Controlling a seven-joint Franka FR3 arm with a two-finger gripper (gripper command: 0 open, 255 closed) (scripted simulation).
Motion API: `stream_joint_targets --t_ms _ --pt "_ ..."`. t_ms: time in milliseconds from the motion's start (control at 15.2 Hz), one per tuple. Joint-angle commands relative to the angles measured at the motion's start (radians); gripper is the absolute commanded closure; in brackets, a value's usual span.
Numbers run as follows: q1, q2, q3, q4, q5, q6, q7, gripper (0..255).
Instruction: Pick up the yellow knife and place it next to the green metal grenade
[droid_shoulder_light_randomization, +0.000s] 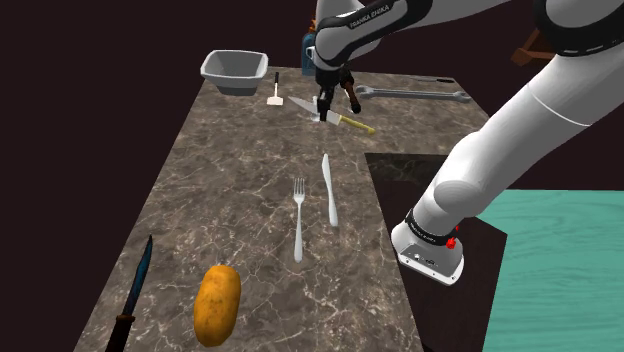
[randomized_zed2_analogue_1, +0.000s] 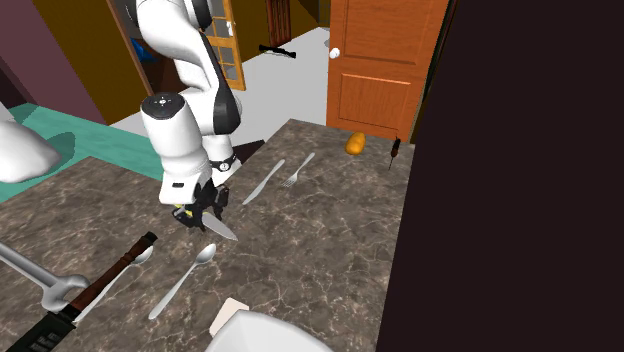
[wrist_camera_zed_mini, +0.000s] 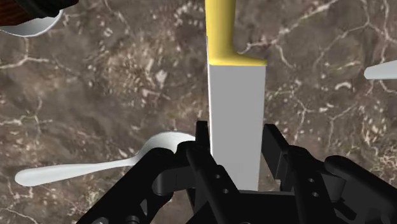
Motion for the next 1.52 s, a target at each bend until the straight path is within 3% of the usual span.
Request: stream_joint_targets --t_ms 0,792,1452 --pt "0.001 -0.017 0.002 0.013 -0.001 -0.031 0.002 255" --pt "0.002 -0.076 0.009 0.122 -0.002 -0.198 0.001 255" --pt "-0.113 -0.287 -0.122 -0.054 -0.106 -0.217 -0.180 255"
